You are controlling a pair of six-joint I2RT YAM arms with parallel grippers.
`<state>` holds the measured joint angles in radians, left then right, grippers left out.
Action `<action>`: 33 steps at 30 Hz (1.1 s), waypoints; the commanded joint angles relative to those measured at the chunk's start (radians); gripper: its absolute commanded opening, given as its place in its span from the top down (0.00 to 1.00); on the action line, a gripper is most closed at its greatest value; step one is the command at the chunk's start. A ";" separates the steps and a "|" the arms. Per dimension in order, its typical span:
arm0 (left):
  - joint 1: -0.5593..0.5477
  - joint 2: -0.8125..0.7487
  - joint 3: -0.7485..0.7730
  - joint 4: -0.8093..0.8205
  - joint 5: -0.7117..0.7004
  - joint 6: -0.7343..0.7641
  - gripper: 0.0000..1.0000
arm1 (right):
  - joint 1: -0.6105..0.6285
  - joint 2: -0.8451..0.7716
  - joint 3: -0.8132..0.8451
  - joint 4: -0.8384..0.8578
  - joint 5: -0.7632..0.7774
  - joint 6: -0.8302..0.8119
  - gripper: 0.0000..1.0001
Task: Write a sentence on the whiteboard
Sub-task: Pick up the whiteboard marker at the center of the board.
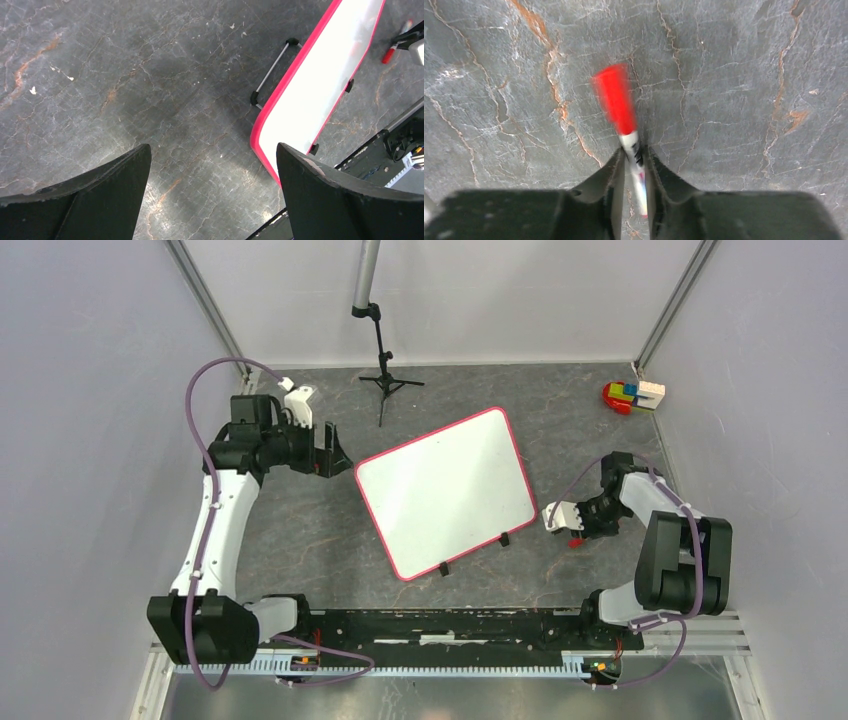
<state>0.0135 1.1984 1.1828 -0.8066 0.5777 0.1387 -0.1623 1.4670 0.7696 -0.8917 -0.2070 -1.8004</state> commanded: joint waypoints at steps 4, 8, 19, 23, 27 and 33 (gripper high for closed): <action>-0.001 0.001 0.097 -0.022 0.071 -0.024 0.00 | -0.001 -0.038 -0.031 -0.005 -0.077 -0.132 0.93; -0.001 0.000 0.145 -0.055 0.118 0.000 0.00 | 0.031 -0.091 0.112 -0.122 -0.193 0.020 1.00; -0.036 0.046 0.435 -0.336 0.191 0.282 0.00 | 0.307 -0.155 0.467 -0.203 -0.640 0.726 1.00; -0.062 0.068 0.542 -0.440 0.237 0.392 0.00 | 0.400 -0.175 0.498 -0.061 -0.796 1.010 1.00; -0.145 0.029 0.539 -0.451 0.250 0.561 0.00 | 0.491 -0.219 0.449 0.182 -0.881 1.339 1.00; -0.415 0.000 0.571 -0.451 0.067 0.809 0.00 | 0.645 -0.252 0.302 0.502 -0.904 1.735 1.00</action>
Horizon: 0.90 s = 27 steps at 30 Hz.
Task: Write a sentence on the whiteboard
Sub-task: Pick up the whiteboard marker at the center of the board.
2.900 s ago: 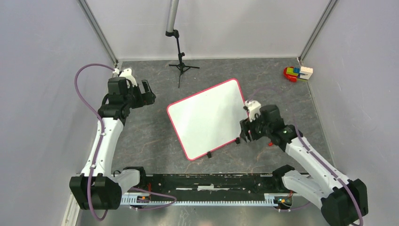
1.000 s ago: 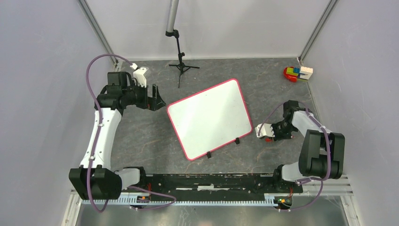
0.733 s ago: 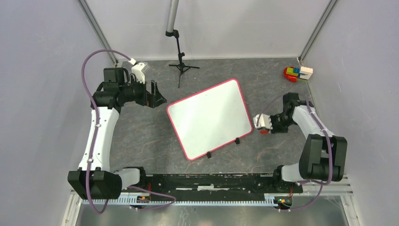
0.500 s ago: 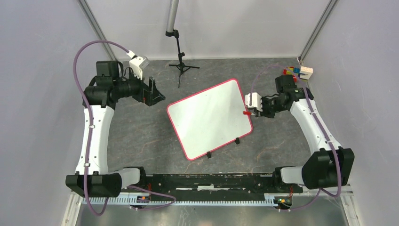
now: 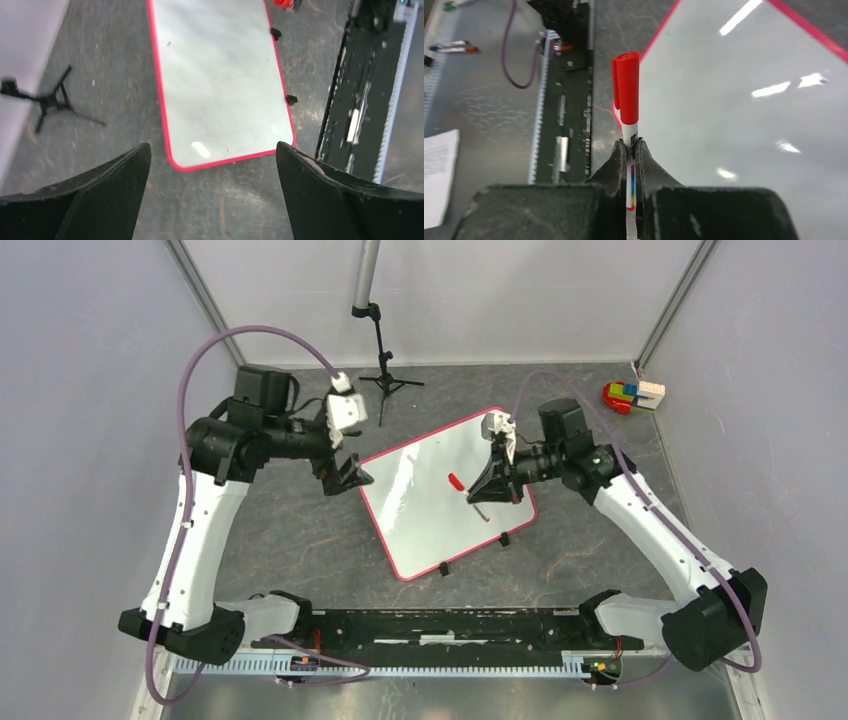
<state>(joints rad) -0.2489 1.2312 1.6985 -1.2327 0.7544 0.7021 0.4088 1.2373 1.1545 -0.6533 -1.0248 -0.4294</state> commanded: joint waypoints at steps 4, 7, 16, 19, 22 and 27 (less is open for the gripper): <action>-0.386 0.003 0.076 -0.063 -0.307 0.413 0.02 | 0.107 -0.059 -0.187 0.414 -0.109 0.525 1.00; -0.575 0.017 0.043 -0.048 -0.430 0.510 0.06 | 0.135 -0.058 -0.206 0.397 -0.121 0.520 1.00; -0.857 0.083 -0.031 0.009 -0.638 0.642 0.24 | 0.201 -0.078 -0.273 0.440 -0.168 0.587 1.00; -0.898 0.087 -0.057 0.025 -0.662 0.673 0.27 | 0.213 -0.086 -0.288 0.465 -0.178 0.618 1.00; -0.943 0.097 -0.084 0.026 -0.697 0.696 0.30 | 0.228 -0.090 -0.292 0.485 -0.187 0.639 1.00; -0.976 0.110 -0.121 0.056 -0.718 0.704 0.37 | 0.245 -0.087 -0.297 0.485 -0.188 0.643 1.00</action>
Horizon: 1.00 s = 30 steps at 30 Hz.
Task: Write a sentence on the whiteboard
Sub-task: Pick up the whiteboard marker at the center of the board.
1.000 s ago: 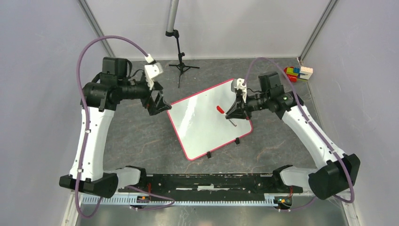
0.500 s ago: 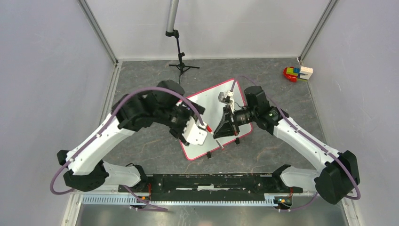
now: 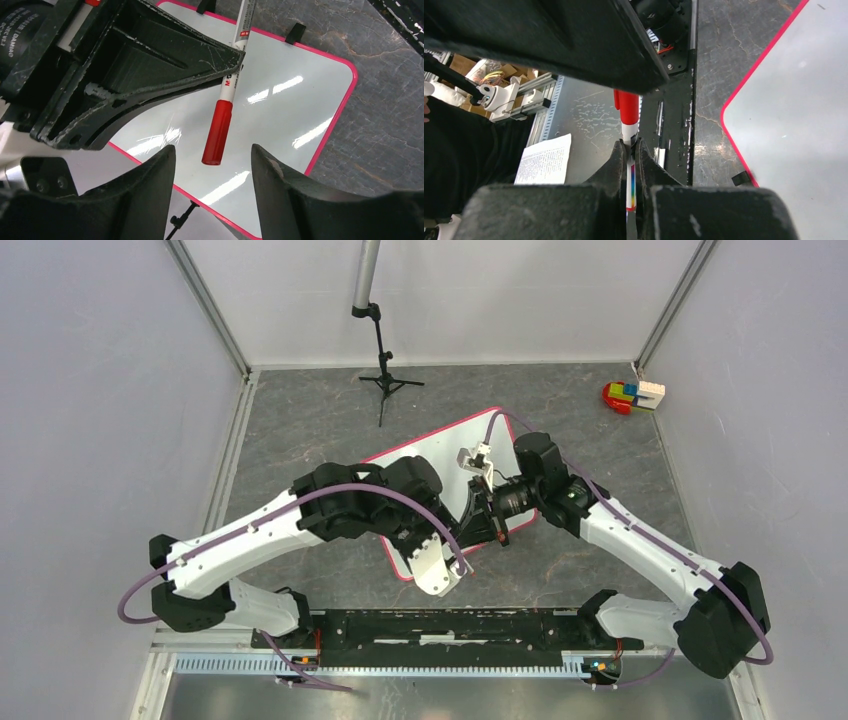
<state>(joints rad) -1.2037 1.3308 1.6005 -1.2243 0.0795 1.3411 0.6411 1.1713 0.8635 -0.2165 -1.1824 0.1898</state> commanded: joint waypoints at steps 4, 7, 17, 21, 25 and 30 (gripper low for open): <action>-0.042 0.012 -0.059 0.055 -0.074 0.084 0.46 | 0.020 -0.013 0.000 0.048 -0.033 0.030 1.00; -0.043 0.012 -0.076 0.062 -0.078 0.089 0.60 | 0.023 -0.009 0.011 0.046 -0.037 0.029 1.00; -0.035 0.006 -0.102 0.080 -0.128 -0.140 0.98 | -0.018 0.041 0.132 -0.127 0.042 -0.156 0.74; 0.025 0.000 -0.104 0.071 -0.065 -0.318 0.98 | -0.090 0.079 0.245 -0.248 0.192 -0.180 0.44; 0.136 -0.001 -0.091 0.076 0.033 -0.486 0.98 | -0.173 0.051 0.277 -0.228 0.296 -0.134 0.13; 0.276 0.001 -0.097 0.148 0.070 -0.756 0.98 | -0.268 -0.007 0.238 -0.094 0.237 -0.080 0.02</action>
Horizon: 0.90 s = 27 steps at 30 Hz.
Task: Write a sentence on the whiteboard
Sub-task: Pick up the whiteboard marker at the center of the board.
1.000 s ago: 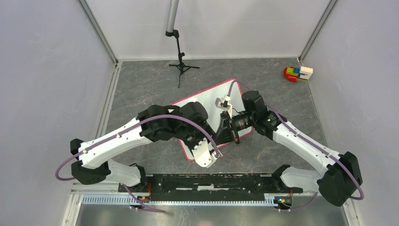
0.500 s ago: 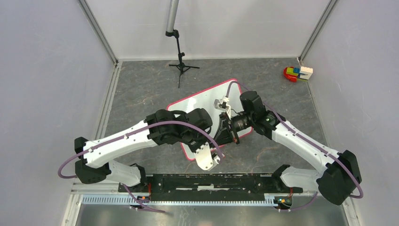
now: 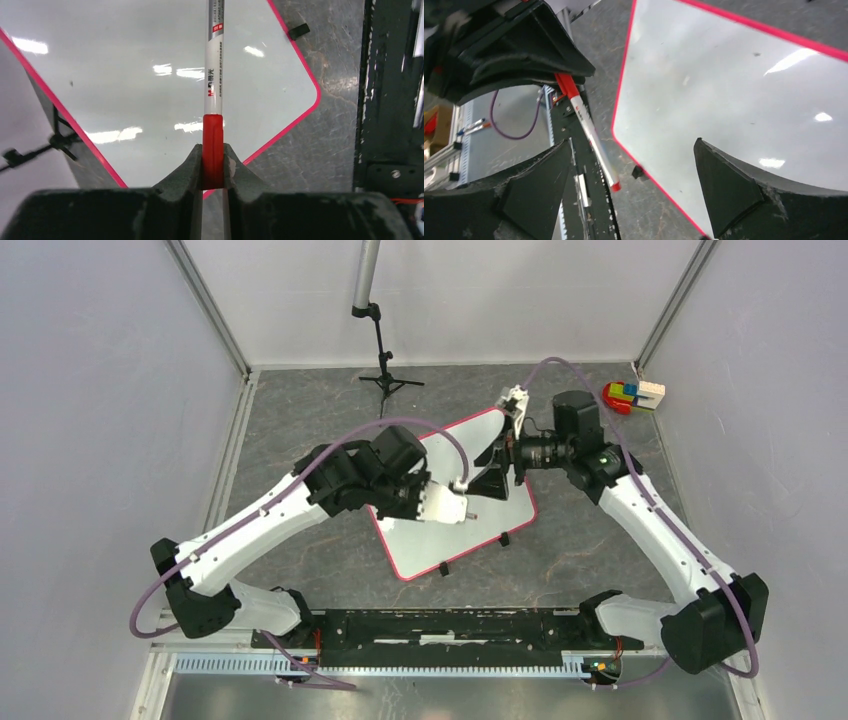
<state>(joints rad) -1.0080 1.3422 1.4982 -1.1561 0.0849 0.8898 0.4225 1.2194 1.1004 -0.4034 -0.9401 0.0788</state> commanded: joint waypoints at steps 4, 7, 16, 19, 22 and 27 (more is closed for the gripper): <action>0.094 -0.058 -0.042 0.211 -0.033 -0.483 0.98 | -0.094 -0.036 0.032 0.085 -0.084 -0.007 0.02; 0.155 -0.107 -0.090 0.306 0.006 -0.568 0.98 | -0.106 -0.028 0.032 0.132 -0.132 0.032 0.02; 0.266 -0.149 -0.111 0.319 0.302 -0.554 0.98 | -0.051 -0.036 -0.065 0.531 -0.230 0.389 0.02; 0.276 -0.147 -0.107 0.302 0.373 -0.532 0.98 | -0.021 -0.034 -0.073 0.586 -0.226 0.439 0.02; 0.282 -0.145 -0.103 0.283 0.426 -0.518 0.98 | -0.021 -0.026 -0.060 0.587 -0.236 0.443 0.02; 0.292 -0.175 -0.131 0.298 0.417 -0.547 0.98 | -0.016 -0.030 -0.029 0.492 -0.246 0.372 0.02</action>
<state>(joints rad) -0.7296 1.2007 1.3907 -0.8864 0.4503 0.3759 0.4038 1.1976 1.0283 0.1097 -1.1656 0.4805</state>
